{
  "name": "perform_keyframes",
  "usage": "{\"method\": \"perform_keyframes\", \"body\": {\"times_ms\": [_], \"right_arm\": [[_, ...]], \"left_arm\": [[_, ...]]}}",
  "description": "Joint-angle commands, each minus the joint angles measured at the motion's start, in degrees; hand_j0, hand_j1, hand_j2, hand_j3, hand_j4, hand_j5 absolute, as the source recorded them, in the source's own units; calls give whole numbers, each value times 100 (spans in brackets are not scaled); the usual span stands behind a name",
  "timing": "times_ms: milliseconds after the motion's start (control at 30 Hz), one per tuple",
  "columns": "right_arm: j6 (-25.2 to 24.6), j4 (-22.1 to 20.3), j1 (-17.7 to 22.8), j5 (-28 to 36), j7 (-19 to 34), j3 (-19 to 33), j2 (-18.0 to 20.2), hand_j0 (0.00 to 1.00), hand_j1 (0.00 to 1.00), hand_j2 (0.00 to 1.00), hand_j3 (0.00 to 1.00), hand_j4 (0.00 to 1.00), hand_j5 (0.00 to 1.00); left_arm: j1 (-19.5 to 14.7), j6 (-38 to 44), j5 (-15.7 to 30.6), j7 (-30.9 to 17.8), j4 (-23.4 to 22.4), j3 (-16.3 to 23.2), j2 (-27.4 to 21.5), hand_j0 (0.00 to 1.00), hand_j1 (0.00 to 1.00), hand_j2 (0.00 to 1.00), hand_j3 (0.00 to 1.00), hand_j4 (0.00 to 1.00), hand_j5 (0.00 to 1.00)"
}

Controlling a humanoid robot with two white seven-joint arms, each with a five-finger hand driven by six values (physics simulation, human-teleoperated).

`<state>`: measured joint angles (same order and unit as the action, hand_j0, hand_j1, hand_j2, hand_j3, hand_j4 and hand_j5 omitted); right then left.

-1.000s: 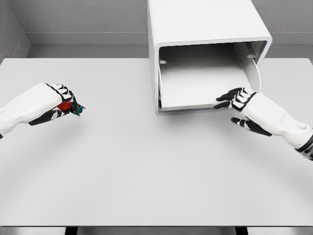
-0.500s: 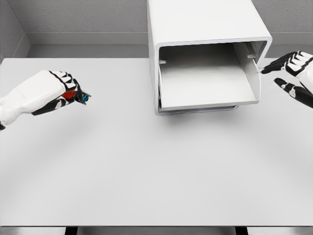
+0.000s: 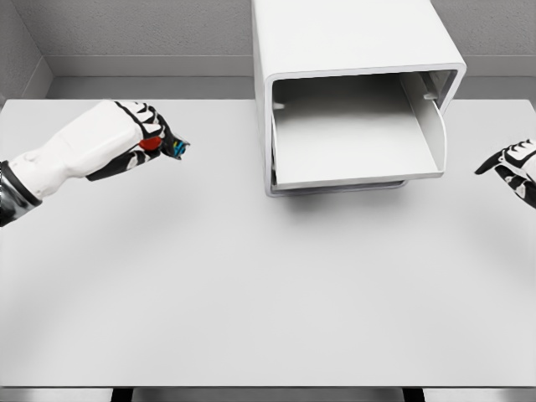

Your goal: Slide open multi-storey tabletop storage cabinets and put open load switch and slide close multi-storey tabletop storage cabinets

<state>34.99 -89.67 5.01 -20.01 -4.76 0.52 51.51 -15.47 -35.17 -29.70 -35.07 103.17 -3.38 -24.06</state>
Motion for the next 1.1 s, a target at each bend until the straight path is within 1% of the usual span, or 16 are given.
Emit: {"method": "perform_keyframes", "body": {"times_ms": [0, 67, 200, 333, 433, 467, 600, 667, 733, 833, 1067], "right_arm": [[1, 134, 9, 33, -8, 1, 0, 43, 43, 43, 43, 43, 43], [1, 143, 96, 24, -8, -17, -9, 43, 43, 43, 43, 43, 43], [1, 73, 237, -222, -25, -61, -62, 44, 44, 44, 44, 44, 44], [1, 55, 229, -389, -25, -412, -290, 45, 45, 45, 45, 45, 45], [1, 55, 220, -407, -25, -597, -334, 47, 47, 47, 47, 47, 47], [1, 55, 220, -451, -16, -623, -440, 47, 47, 47, 47, 47, 47], [1, -59, 193, -600, -16, -650, -677, 47, 47, 47, 47, 47, 47], [1, -59, 185, -609, -16, -658, -703, 47, 47, 47, 47, 47, 47], [1, -59, 185, -609, -16, -658, -703, 46, 46, 46, 46, 46, 46], [1, -59, 167, -653, -16, -658, -765, 46, 46, 46, 46, 46, 46], [1, -50, 149, -671, -16, -658, -774, 47, 47, 47, 47, 47, 47]], "left_arm": [[-9, 17, 34, 7, 2, 66, 129, 39, 39, 39, 39, 39, 39], [-97, 17, 34, 7, 2, 154, 217, 39, 39, 39, 39, 39, 39], [-176, 17, 34, 7, 2, 224, 375, 39, 39, 39, 39, 39, 39], [-290, 17, 34, 7, 2, 321, 499, 39, 39, 39, 39, 39, 39], [-369, 17, 34, 7, 2, 400, 595, 39, 39, 39, 39, 39, 39], [-378, 17, 43, 7, 2, 400, 639, 39, 39, 39, 39, 39, 39], [-492, 17, 25, 7, 2, 523, 771, 39, 39, 39, 39, 39, 39], [-527, 17, 25, 7, 2, 532, 903, 39, 39, 39, 39, 39, 39], [-615, 17, 16, 7, 2, 655, 982, 39, 39, 39, 39, 39, 39], [-624, 17, 25, 7, 2, 716, 1131, 39, 39, 39, 39, 39, 39], [-782, 17, 16, 7, 2, 892, 1430, 39, 39, 39, 39, 39, 39]]}}
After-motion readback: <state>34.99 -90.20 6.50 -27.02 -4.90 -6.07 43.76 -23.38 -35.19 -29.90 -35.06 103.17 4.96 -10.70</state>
